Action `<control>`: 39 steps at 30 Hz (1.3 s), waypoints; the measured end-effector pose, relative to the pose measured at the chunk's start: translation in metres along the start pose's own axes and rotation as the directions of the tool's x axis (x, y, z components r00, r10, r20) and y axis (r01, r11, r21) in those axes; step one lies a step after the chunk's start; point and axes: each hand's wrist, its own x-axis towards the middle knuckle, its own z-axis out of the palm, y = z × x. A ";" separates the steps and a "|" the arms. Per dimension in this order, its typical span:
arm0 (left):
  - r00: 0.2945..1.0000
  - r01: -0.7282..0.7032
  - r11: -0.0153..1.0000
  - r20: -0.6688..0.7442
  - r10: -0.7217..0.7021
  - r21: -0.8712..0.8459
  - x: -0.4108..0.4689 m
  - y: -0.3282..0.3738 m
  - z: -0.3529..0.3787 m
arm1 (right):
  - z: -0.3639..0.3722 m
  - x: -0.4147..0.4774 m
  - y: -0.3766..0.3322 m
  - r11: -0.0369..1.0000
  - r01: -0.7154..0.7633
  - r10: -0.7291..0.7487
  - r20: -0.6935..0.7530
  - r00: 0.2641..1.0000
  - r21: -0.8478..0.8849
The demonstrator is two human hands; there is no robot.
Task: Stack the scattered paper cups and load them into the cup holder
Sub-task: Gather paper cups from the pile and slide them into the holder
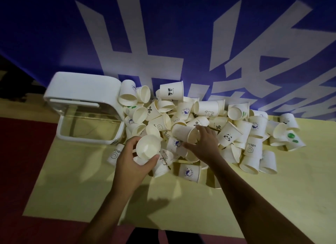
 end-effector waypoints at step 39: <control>0.934 -0.089 0.867 0.343 -0.098 0.490 0.218 -0.212 -0.236 | 0.225 -0.039 -0.300 0.927 0.056 -0.010 -0.127 0.992 0.371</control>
